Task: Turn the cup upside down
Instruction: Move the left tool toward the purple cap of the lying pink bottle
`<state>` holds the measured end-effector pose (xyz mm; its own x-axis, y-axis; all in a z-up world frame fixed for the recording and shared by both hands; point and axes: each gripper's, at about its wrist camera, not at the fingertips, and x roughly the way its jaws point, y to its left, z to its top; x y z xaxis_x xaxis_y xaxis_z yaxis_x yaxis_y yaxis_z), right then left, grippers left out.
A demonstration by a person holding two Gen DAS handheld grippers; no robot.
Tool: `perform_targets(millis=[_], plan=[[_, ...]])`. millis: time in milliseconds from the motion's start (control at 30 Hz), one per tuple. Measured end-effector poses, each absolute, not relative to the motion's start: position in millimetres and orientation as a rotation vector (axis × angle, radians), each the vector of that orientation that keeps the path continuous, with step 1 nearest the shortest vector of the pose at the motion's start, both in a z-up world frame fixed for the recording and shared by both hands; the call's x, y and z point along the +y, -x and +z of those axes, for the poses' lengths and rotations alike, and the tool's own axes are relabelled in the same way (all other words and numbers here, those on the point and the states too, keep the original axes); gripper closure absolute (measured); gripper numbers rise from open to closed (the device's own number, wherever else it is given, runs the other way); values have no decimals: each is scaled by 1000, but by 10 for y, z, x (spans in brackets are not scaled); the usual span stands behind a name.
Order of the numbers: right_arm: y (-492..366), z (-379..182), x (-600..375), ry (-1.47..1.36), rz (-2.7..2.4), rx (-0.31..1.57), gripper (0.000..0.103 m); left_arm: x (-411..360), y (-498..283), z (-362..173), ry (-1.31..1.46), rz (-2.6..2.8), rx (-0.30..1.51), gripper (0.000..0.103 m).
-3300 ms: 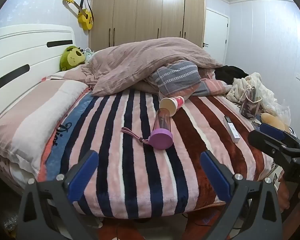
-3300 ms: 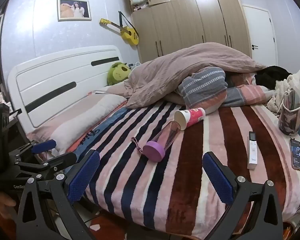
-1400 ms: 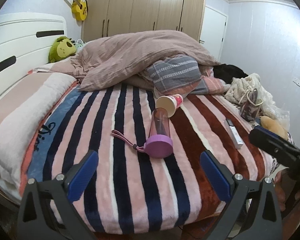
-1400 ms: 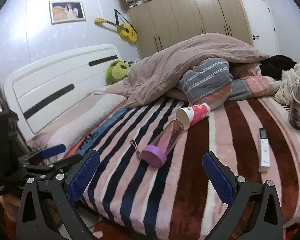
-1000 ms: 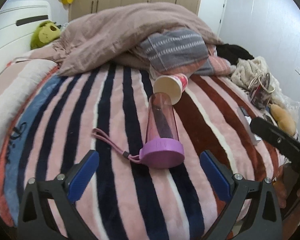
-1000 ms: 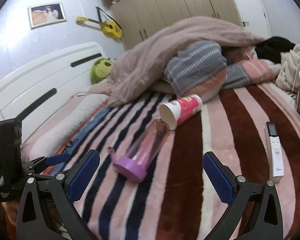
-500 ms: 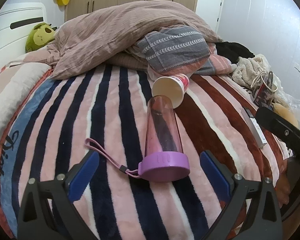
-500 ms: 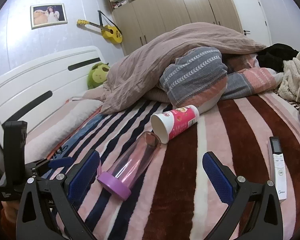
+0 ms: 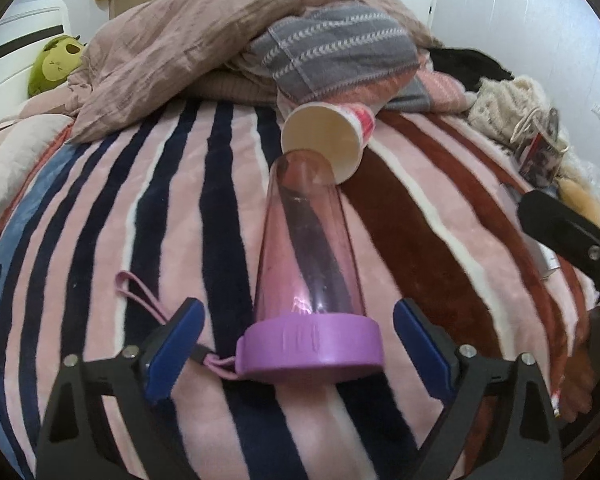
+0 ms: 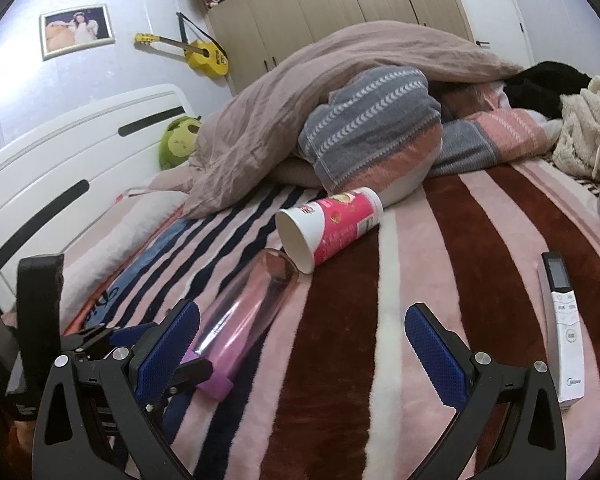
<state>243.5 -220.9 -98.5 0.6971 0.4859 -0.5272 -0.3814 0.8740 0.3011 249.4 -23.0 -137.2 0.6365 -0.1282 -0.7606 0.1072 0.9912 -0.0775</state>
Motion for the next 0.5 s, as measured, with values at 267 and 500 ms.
perform_targets(millis=[267,500], plan=[[-2579,-1158,-2166,-180,491,684,0,-290,-2659,-1633,32,-145,946,29],[-2605,-1211,-2145,-191,497,718,0,-253,-2613,-1631,37,-151,943,29]])
